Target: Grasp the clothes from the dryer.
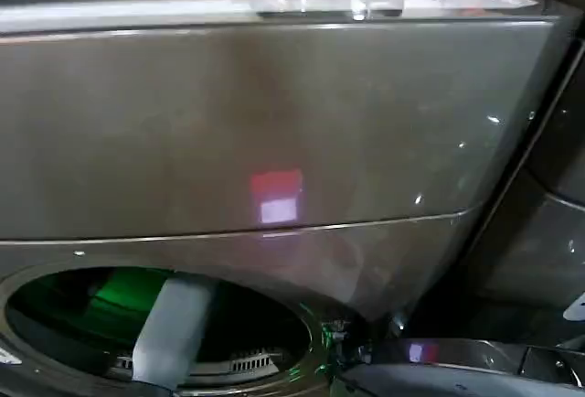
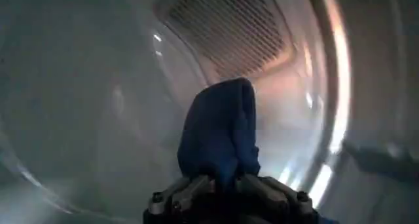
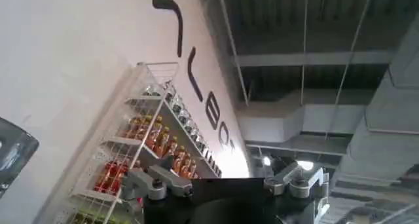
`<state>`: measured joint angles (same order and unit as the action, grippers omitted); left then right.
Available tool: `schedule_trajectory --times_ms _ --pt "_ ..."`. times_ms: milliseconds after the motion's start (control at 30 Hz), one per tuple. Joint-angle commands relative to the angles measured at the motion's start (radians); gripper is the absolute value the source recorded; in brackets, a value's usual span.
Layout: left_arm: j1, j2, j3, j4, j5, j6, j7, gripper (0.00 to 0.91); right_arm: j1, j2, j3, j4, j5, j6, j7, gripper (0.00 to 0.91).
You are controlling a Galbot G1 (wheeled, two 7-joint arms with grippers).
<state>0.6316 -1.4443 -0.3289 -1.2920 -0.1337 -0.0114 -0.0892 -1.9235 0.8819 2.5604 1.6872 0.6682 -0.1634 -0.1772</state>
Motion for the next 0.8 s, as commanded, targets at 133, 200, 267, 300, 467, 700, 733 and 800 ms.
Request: schedule_trajectory --times_ms 133,200,267,300,467,700,733,800 --pt "0.074 -0.040 -0.036 -0.097 -0.102 -0.117 -0.227 0.000 -0.003 -0.001 0.007 -0.003 -0.039 0.007 0.003 0.907" --pt "0.086 -0.044 -0.038 -0.106 -0.096 -0.119 -0.228 0.000 -0.005 -0.001 0.010 -0.003 -0.040 0.009 0.003 0.907" --pt "0.091 -0.048 -0.040 -0.110 -0.093 -0.117 -0.230 0.000 -0.006 -0.001 0.018 0.002 -0.041 -0.005 -0.003 0.907" --pt "0.093 -0.049 -0.040 -0.112 -0.090 -0.117 -0.230 0.000 -0.007 0.000 0.021 0.005 -0.041 -0.014 -0.002 0.907" --pt "0.092 -0.054 -0.034 -0.114 -0.084 -0.113 -0.226 0.000 -0.018 -0.002 0.028 0.001 -0.038 -0.012 0.006 0.907" --pt "0.088 -0.058 -0.032 -0.112 -0.077 -0.112 -0.224 0.000 -0.025 -0.002 0.038 -0.005 -0.039 -0.004 0.007 0.907" --pt "0.088 -0.058 -0.032 -0.113 -0.077 -0.112 -0.224 0.000 -0.026 -0.002 0.040 -0.006 -0.039 -0.003 0.006 0.907" --pt "0.088 -0.058 -0.033 -0.113 -0.076 -0.112 -0.224 0.000 -0.027 -0.002 0.041 -0.006 -0.039 -0.002 0.006 0.907"
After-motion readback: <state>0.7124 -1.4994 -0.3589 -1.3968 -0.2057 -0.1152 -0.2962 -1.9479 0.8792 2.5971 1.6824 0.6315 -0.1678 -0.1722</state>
